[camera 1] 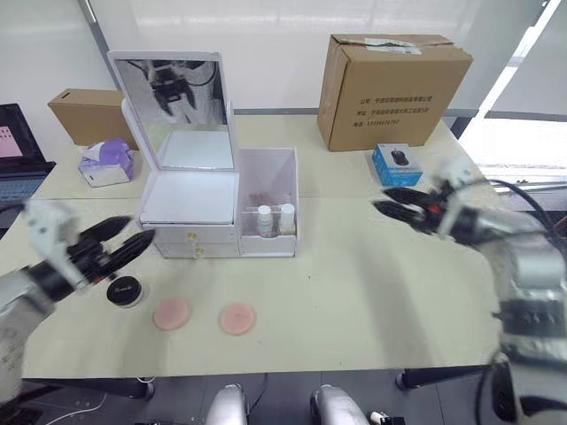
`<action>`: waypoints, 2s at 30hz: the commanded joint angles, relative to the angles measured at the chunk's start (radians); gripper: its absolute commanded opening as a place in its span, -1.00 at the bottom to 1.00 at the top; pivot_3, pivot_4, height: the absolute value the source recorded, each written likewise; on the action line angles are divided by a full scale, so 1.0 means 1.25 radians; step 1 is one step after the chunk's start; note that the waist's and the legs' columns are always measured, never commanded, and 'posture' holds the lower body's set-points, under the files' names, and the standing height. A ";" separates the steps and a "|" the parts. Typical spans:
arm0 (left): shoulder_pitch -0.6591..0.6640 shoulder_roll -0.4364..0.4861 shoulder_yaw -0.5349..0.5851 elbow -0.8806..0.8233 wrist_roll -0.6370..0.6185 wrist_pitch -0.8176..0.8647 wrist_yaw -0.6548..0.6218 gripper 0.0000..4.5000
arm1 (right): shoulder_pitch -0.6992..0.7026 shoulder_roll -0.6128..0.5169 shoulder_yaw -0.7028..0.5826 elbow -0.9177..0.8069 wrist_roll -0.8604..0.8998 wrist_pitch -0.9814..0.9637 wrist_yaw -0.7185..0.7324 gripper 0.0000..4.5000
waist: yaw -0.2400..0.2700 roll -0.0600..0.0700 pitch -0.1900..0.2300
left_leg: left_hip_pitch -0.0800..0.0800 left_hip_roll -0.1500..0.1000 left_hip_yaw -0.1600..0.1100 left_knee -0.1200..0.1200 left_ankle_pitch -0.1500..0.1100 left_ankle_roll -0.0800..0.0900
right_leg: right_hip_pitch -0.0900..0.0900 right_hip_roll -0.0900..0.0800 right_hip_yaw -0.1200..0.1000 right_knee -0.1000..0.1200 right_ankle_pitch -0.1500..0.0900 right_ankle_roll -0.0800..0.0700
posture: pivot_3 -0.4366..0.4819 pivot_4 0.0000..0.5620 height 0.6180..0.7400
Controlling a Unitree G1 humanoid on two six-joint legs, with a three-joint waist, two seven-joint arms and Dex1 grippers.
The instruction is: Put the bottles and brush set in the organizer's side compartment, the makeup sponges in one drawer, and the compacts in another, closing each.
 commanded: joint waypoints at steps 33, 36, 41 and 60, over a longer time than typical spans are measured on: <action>0.156 -0.484 -0.324 -0.302 0.245 -0.217 0.367 1.00 | -0.263 -0.021 0.189 -0.312 0.364 0.327 0.054 0.97 | 0.006 -0.004 -0.002 | -0.003 0.000 0.001 0.003 -0.001 -0.001 | 0.000 0.000 0.002 -0.001 0.002 -0.001 | -0.05 -0.47 0.96; 0.104 -0.518 -0.367 -0.266 0.338 -0.273 0.435 1.00 | -0.258 -0.031 0.193 -0.326 0.365 0.326 0.056 0.97 | 0.011 -0.004 -0.002 | -0.003 0.000 0.001 0.004 -0.001 -0.001 | 0.000 0.000 0.001 -0.001 0.002 0.000 | -0.05 -0.47 0.96; 0.049 -0.558 -0.432 -0.203 0.416 -0.311 0.493 1.00 | -0.252 -0.036 0.189 -0.342 0.372 0.334 0.039 0.97 | 0.009 -0.003 -0.003 | -0.006 0.000 0.001 0.007 -0.001 0.000 | 0.000 0.000 0.002 -0.001 0.003 0.001 | -0.05 -0.47 0.96; -0.055 -0.607 -0.464 -0.067 0.435 -0.368 0.558 -0.75 | -0.237 -0.045 0.176 -0.365 0.371 0.332 -0.030 1.00 | 0.009 -0.002 -0.003 | -0.007 0.000 0.000 0.008 -0.001 0.000 | 0.000 0.001 0.001 0.000 0.006 0.008 | -0.05 -0.47 0.96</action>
